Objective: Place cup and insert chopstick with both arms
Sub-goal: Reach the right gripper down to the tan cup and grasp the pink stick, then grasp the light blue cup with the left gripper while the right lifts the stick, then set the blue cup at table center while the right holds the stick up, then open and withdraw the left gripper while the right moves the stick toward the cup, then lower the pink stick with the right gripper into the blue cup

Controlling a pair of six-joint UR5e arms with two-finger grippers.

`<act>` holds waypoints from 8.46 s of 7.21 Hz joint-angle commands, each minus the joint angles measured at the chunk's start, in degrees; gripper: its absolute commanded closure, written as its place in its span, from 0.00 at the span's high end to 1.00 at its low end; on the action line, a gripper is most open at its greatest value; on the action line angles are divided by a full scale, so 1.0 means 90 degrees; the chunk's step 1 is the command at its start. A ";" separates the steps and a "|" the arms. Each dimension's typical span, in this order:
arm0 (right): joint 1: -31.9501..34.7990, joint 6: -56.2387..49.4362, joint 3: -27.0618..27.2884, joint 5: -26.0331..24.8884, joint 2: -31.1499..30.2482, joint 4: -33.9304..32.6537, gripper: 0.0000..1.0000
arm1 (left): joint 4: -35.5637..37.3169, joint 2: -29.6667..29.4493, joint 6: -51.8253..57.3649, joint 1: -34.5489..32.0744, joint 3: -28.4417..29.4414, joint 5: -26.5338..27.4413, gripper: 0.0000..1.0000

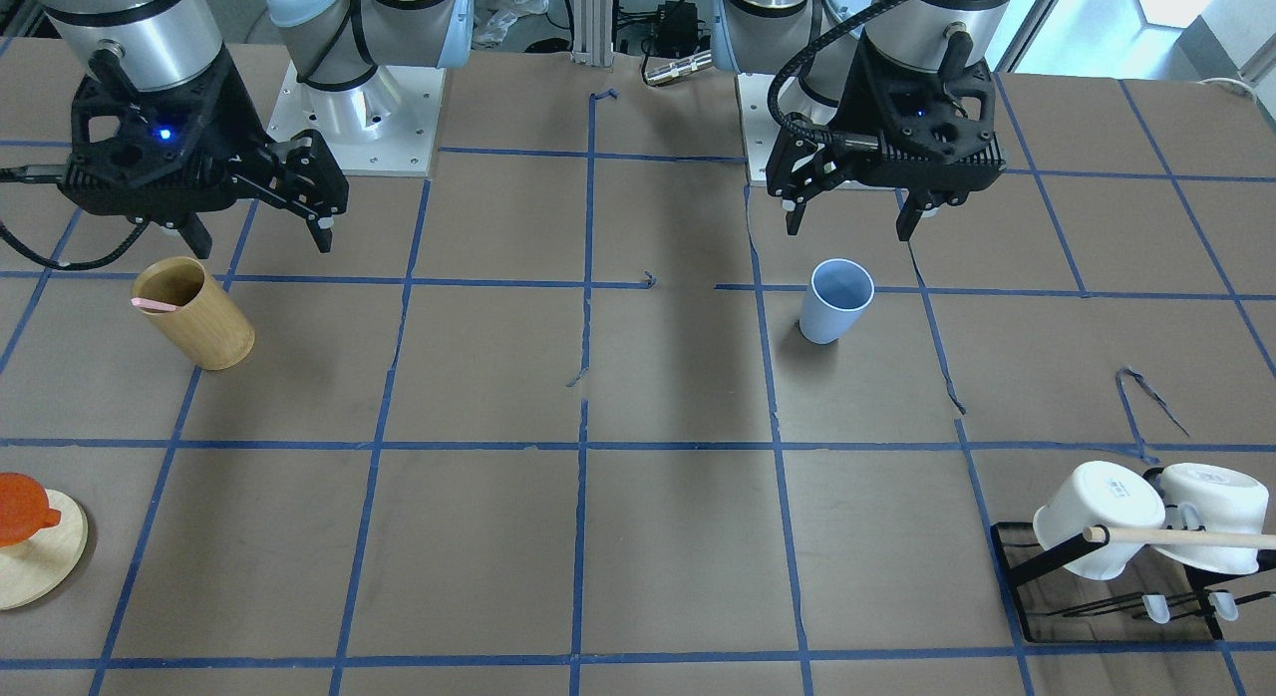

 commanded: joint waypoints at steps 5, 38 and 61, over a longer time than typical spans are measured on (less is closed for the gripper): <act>-0.0792 -0.3581 0.0674 -0.0075 0.0020 -0.0364 0.94 | 0.0000 0.0002 0.0000 0.0000 -0.0010 0.0000 1.00; -0.2313 -0.3981 -0.0367 0.1370 -0.0186 0.0162 0.06 | 0.3216 -0.1187 -0.1727 -0.1665 -0.2530 -0.1123 0.00; 0.1966 0.0729 0.1612 0.1351 -0.0312 -0.3607 0.00 | 0.0283 0.0461 0.0303 0.0088 -0.0762 -0.0048 1.00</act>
